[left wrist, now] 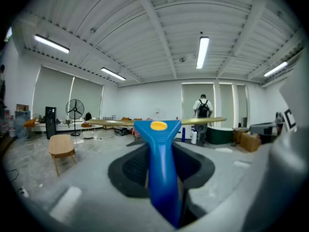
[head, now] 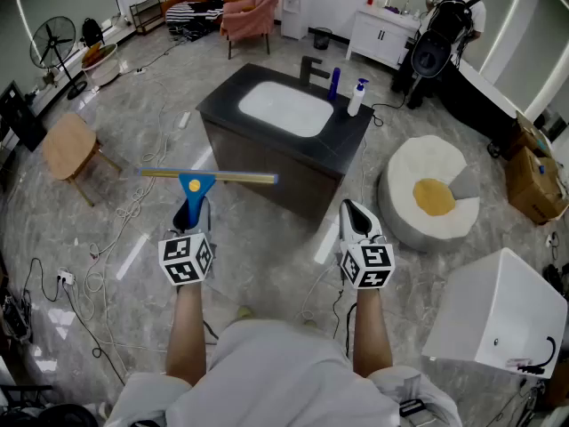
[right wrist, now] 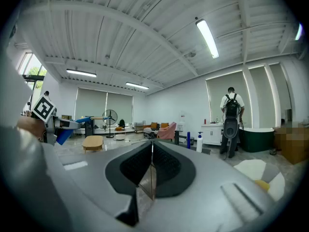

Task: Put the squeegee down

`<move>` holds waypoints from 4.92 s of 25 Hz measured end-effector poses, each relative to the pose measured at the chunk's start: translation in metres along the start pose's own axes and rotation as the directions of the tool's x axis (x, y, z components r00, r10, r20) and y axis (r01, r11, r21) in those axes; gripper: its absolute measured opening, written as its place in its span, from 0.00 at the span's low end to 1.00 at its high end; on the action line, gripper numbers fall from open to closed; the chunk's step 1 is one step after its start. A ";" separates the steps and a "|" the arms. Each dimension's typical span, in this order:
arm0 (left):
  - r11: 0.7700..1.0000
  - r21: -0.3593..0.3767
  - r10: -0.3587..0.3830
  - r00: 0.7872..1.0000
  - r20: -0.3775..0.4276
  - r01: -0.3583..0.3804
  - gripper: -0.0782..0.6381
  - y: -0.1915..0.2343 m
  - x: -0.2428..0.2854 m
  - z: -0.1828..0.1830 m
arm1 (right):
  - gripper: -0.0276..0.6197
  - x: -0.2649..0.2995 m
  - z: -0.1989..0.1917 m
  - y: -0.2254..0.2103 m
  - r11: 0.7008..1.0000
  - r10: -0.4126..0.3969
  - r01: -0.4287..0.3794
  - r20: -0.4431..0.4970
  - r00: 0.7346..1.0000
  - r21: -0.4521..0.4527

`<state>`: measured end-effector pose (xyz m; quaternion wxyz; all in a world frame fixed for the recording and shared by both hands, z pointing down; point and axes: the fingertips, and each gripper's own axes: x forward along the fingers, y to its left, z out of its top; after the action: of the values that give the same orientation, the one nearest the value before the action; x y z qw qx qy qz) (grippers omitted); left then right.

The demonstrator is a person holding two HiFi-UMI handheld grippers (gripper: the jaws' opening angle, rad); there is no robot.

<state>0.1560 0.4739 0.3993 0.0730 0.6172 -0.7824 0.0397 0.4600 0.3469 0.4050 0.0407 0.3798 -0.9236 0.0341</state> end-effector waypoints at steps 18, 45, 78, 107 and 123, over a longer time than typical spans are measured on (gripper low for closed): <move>1.000 -0.013 0.010 1.000 -0.006 -0.011 0.29 0.017 -0.002 -0.006 | 0.06 0.010 -0.001 0.022 0.999 0.028 -0.028 0.002 1.000 -0.023; 0.994 -0.072 -0.082 0.995 -0.064 0.078 0.29 0.164 0.039 -0.030 | 0.06 0.110 -0.013 0.147 0.999 -0.012 0.009 -0.076 0.997 -0.042; 0.996 -0.029 -0.093 0.980 -0.178 0.089 0.29 0.241 0.439 0.000 | 0.06 0.507 0.000 -0.004 0.999 -0.009 0.013 -0.105 0.994 0.042; 0.961 0.002 -0.272 0.943 -0.190 0.277 0.29 0.274 0.761 0.059 | 0.06 0.752 0.027 -0.097 0.983 -0.164 0.170 -0.098 0.982 0.066; 0.889 -0.050 -0.452 0.854 -0.256 0.456 0.29 0.297 0.925 0.062 | 0.06 0.856 0.034 -0.112 0.931 -0.345 0.358 -0.154 0.926 0.071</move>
<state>-0.3472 -0.3535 0.4975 0.1787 0.7740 -0.5979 0.1070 -0.0691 -0.3336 0.4616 0.0918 0.5375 -0.8326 0.0975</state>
